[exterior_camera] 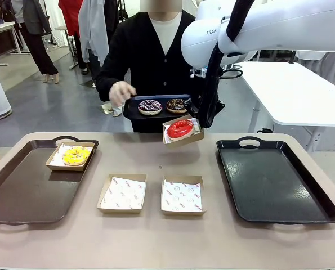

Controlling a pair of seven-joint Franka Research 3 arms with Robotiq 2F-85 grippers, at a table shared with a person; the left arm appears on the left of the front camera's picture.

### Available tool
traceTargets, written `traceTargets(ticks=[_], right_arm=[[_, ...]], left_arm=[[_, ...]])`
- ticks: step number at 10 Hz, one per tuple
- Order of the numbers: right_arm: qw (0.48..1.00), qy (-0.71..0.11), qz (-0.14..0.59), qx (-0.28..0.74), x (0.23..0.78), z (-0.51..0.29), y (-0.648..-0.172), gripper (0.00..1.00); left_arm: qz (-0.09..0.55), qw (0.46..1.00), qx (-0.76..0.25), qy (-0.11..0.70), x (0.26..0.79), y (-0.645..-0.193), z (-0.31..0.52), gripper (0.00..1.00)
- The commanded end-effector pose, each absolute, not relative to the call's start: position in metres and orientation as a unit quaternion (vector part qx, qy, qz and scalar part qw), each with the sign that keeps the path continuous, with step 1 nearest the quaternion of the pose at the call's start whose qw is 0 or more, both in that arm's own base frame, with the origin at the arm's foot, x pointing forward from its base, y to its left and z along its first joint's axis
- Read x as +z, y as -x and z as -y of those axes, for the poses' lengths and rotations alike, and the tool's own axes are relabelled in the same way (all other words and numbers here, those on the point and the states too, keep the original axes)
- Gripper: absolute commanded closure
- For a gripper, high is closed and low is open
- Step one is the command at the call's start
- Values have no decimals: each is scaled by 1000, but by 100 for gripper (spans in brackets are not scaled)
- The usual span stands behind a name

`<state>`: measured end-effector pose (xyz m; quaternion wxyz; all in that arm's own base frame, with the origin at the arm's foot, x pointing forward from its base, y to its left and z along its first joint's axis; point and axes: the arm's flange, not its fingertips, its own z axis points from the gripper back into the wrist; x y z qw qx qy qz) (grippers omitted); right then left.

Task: Individually package the donuts and arrange them on the tray.
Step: Place the picked Paper togo box on the Handle tray while simultaneously picking up another Paper togo box from the table with the other hand.

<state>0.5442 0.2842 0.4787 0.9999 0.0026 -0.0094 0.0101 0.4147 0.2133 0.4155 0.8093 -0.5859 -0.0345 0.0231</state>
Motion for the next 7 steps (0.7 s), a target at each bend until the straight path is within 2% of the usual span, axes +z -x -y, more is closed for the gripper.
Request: traceTargets(ticks=[1, 7], right_arm=[[1000, -2, 11, 9, 479, -282, -541, 100], [1000, -2, 11, 9, 479, -282, -541, 100]], left_arm=[[34, 807, 23, 589, 416, -412, -214, 0], [34, 807, 23, 589, 416, -412, -214, 0]])
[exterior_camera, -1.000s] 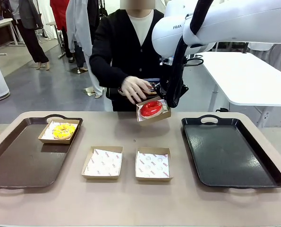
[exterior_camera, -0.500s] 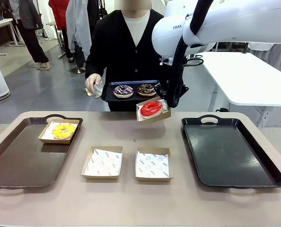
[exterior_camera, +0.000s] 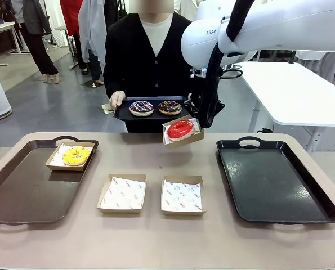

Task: Individually package the donuts and arrange them on the tray.
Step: Place the picked Paper togo box on the Handle tray while simultaneously picking up another Paper togo box from the table with the other hand.

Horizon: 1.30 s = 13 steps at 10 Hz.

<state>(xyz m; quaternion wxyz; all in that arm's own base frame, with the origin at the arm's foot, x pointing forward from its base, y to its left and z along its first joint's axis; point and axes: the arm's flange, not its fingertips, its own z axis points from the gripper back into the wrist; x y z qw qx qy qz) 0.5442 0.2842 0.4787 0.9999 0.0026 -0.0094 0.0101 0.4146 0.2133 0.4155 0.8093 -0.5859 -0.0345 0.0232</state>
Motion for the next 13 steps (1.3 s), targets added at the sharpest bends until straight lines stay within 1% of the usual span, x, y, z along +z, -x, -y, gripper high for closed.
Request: traceTargets(ticks=[1, 3, 4, 5, 7, 9, 11, 12, 13], right_arm=[[1000, -2, 11, 9, 479, -282, -541, 100], [1000, -3, 9, 10, 479, -284, -544, 99], [999, -11, 2, 48, 486, -275, -535, 99], [998, -21, 12, 62, 502, -259, -519, 99], [998, -16, 32, 52, 534, -206, -491, 99], [999, -21, 25, 20, 539, -155, -486, 99], [999, -38, -3, -30, 521, -101, -499, 99], [998, -56, -2, -37, 508, -79, -510, 99], [998, -54, -1, -32, 495, -65, -517, 99]], left_arm=[[34, 807, 23, 589, 416, -412, -214, 0], [34, 807, 23, 589, 416, -412, -214, 0], [34, 809, 23, 586, 416, -415, -213, 0], [34, 826, -1, 563, 430, -408, -202, 0], [34, 873, -32, 486, 471, -395, -162, 0], [10, 907, -49, 417, 500, -388, -111, 0], [-13, 936, -67, 345, 503, -385, -45, 0], [-23, 950, -71, 303, 502, -386, -9, 0], [-27, 959, -81, 269, 500, -383, 25, 0]])
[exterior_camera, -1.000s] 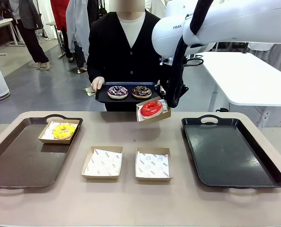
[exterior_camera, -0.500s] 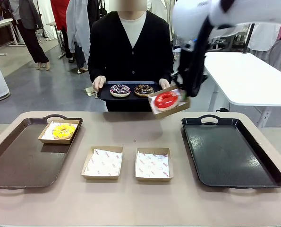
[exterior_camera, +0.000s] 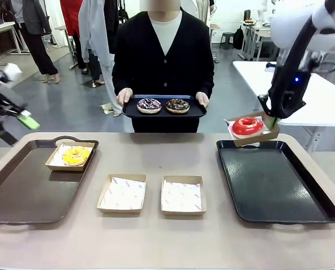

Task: Individually package the donuts and arrange them on the tray.
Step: Place the picked Paper togo box on the Handle tray while simultaneously picking up another Paper togo box from the table with the other hand.

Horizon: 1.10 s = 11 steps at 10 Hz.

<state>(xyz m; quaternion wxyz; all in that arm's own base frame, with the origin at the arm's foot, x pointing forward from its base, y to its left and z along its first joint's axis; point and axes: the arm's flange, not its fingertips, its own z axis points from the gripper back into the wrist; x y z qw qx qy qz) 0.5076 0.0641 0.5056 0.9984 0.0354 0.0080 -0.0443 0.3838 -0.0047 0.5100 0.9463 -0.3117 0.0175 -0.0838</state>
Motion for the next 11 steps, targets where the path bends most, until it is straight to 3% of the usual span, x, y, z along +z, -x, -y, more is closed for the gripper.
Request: traceTargets(ticks=[1, 6, 11], right_arm=[[999, -46, 8, -20, 483, -58, -524, 99], [999, -42, 11, 10, 427, -57, -556, 99], [999, -43, 15, -5, 405, -59, -566, 99]], left_arm=[[-34, 966, -92, 240, 497, -383, 50, 0], [-47, 990, -77, 107, 467, -403, 161, 0], [65, 994, -50, 67, 400, -427, 210, 0]])
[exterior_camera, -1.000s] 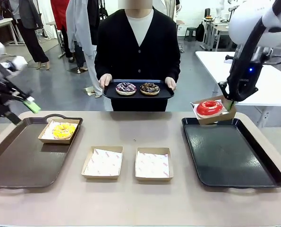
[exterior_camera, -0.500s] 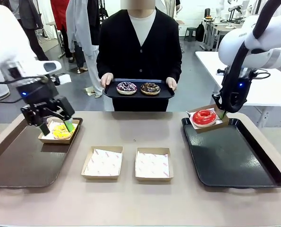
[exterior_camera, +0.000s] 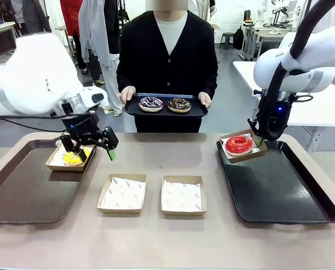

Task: Individually package the donuts and arrange them on the tray.
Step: Place the picked Paper togo box on the Handle tray while simultaneously picking up another Paper togo box from the table with the other hand.

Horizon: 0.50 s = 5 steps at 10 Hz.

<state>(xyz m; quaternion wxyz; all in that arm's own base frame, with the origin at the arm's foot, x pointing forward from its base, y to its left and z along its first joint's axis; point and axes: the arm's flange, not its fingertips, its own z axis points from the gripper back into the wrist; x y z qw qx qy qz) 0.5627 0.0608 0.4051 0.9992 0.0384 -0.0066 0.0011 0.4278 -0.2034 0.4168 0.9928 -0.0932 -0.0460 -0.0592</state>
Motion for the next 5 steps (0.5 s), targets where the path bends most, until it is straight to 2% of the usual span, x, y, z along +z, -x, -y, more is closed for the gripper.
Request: traceTargets(ticks=[1, 5], right_arm=[[999, -43, 14, -10, 404, -60, -566, 99], [999, -38, 6, -3, 403, -59, -563, 99]], left_arm=[[73, 994, -53, 58, 388, -429, 211, 0], [65, 993, -67, 74, 388, -432, 208, 0]])
